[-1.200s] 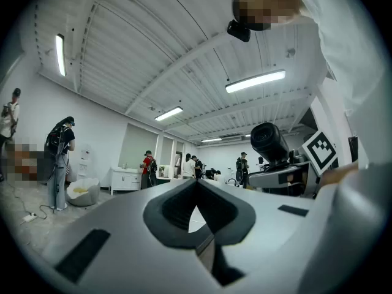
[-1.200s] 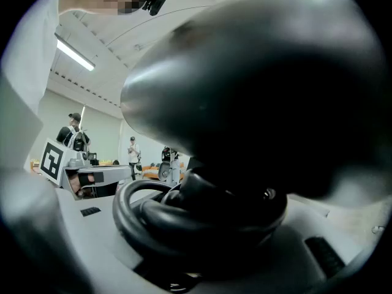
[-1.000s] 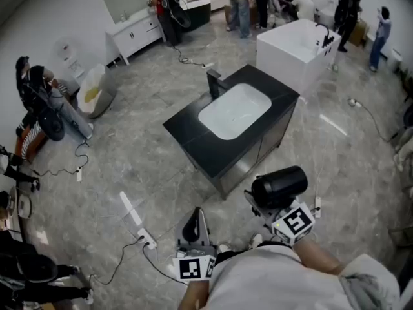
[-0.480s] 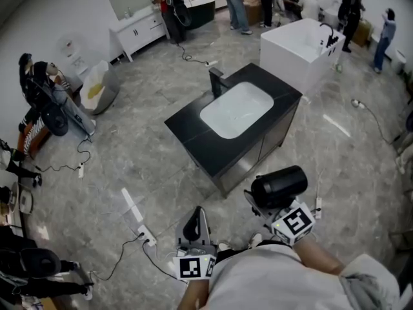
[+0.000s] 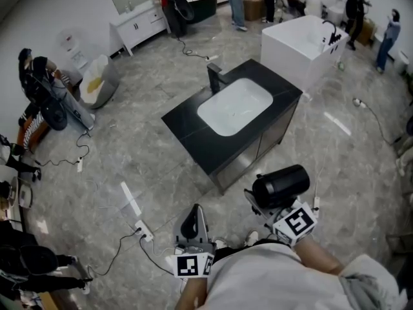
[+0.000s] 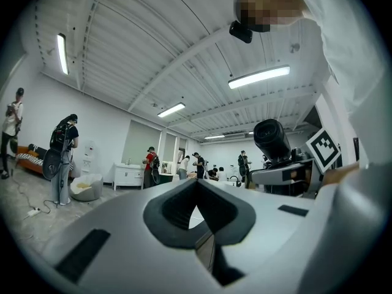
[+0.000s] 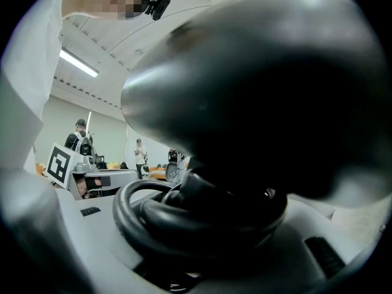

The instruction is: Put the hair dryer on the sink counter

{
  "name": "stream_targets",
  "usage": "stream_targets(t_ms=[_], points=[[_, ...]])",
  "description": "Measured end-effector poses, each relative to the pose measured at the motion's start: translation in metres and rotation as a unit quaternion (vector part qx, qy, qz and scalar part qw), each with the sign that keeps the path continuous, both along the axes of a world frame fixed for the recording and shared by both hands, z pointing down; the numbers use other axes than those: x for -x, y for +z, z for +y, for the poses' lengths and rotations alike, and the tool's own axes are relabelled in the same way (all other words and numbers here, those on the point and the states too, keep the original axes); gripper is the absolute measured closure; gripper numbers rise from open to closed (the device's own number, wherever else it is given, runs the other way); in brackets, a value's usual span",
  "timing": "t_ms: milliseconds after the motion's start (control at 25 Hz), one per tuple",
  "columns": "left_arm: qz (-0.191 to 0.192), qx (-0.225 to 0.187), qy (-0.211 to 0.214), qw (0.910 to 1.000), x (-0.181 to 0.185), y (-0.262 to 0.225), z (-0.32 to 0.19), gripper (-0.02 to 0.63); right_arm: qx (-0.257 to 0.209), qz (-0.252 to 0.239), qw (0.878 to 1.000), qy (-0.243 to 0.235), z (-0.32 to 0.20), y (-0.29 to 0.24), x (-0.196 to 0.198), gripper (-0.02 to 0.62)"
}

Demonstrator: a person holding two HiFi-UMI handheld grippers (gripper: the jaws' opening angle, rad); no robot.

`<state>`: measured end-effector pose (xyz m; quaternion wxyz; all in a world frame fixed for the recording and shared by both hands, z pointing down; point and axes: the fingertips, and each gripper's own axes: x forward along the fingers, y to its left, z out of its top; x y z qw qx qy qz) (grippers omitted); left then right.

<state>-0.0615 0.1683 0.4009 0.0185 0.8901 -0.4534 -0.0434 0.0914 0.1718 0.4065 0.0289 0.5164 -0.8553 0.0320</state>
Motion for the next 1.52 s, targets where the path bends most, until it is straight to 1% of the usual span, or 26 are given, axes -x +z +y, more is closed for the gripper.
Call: stream_targets(t_ms=[240, 400, 520, 720, 960, 1280, 1520], points=[[-0.006, -0.003, -0.023, 0.9997, -0.010, -0.001, 0.000, 0.604, -0.007, 0.000, 1.000, -0.018, 0.006, 0.001, -0.012, 0.377], [-0.010, -0.006, -0.037, 0.9993, -0.014, -0.001, -0.004, 0.604, 0.007, -0.001, 1.000, -0.030, 0.014, 0.011, -0.020, 0.377], [-0.011, -0.007, -0.044, 0.9989, -0.017, -0.001, -0.007, 0.604, 0.013, -0.003, 0.999, -0.036, 0.014, 0.016, -0.026, 0.376], [-0.013, -0.007, -0.051, 0.9986, -0.021, -0.001, -0.014, 0.604, 0.006, -0.003, 0.999, -0.045, 0.008, 0.013, -0.030, 0.376], [-0.012, -0.003, -0.043, 0.9990, -0.027, 0.005, -0.031, 0.603, 0.009, 0.002, 0.999, -0.046, -0.006, 0.020, -0.034, 0.377], [0.006, -0.011, -0.030, 0.9995, -0.029, 0.003, -0.079, 0.604, 0.005, 0.012, 0.999, -0.043, -0.044, 0.017, -0.028, 0.376], [0.016, 0.013, -0.018, 0.9996, -0.019, 0.016, -0.120, 0.604, 0.021, 0.018, 0.999, -0.043, -0.080, 0.017, -0.009, 0.377]])
